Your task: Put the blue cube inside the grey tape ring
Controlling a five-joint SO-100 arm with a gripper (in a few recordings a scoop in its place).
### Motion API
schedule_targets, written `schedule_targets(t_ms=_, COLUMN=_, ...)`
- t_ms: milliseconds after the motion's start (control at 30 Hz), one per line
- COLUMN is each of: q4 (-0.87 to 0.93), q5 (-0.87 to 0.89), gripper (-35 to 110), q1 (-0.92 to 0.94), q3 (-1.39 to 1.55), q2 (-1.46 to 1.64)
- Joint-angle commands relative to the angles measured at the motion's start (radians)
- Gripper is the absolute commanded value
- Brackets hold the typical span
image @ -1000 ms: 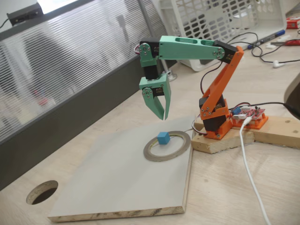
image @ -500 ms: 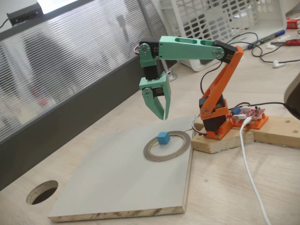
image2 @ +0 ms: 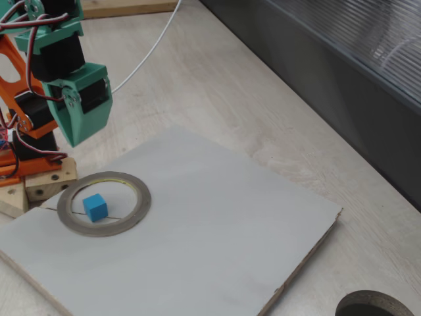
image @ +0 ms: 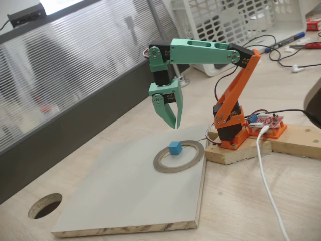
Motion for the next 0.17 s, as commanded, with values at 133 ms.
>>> schedule_targets(t_ms=133, q4=0.011, q5=0.005, gripper=4, q1=0.005, q3=-0.002, q2=0.014)
